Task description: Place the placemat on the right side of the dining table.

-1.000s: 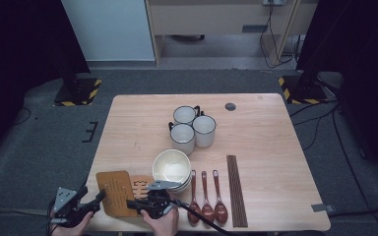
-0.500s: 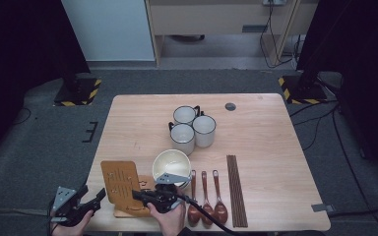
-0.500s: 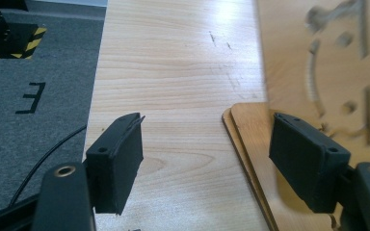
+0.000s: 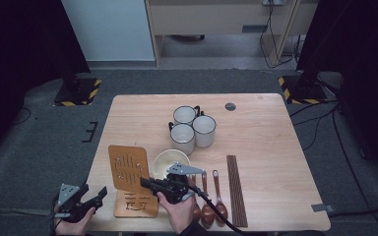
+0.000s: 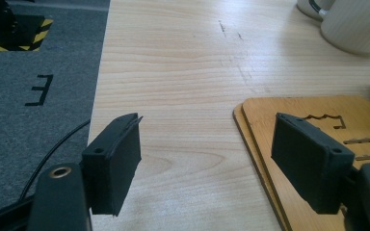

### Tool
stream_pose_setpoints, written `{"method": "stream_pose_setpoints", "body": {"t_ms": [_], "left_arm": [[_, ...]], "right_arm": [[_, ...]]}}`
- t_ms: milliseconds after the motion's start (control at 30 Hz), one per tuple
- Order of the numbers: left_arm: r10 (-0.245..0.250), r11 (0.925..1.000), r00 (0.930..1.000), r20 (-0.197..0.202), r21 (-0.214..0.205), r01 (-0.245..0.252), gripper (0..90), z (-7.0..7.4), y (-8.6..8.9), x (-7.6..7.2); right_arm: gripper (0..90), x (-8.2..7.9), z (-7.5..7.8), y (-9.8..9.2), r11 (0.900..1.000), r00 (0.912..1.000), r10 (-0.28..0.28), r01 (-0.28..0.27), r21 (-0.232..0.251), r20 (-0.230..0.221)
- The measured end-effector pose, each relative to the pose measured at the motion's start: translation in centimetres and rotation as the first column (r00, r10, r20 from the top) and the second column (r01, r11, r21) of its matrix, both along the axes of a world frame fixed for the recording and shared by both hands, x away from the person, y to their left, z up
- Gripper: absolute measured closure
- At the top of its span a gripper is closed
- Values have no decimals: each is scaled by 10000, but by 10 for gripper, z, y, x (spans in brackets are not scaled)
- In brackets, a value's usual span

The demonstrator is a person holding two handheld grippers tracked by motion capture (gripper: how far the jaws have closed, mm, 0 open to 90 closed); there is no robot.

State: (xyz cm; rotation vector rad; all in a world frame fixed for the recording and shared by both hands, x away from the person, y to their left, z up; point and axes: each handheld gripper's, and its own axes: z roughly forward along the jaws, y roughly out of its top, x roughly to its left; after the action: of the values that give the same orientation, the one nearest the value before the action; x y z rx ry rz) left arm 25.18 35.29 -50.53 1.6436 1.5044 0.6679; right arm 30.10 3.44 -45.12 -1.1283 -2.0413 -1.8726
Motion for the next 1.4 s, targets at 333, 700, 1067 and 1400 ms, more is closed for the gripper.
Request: {"method": "stream_pose_setpoints", "body": {"t_ms": [333,700,1067,1400], "left_arm": [[-55,9998,9997,-246,174,59,233,3,-8,16],[-95,9999,9991,-404,64,97,225,3,-21,45],[-306,9984,9975,-643,459,336,210,-4,-31,71],[-358,9968,9953,-899,681,420,198,-12,-38,90]], "right_arm": [[870,9,17,-19,9986,9993,-331,322,427,195],[870,17,30,-35,9955,9975,-632,608,720,320],[870,23,39,-52,9916,9942,-978,935,895,445],[870,30,45,-66,9893,9921,-1162,1113,947,469]]}}
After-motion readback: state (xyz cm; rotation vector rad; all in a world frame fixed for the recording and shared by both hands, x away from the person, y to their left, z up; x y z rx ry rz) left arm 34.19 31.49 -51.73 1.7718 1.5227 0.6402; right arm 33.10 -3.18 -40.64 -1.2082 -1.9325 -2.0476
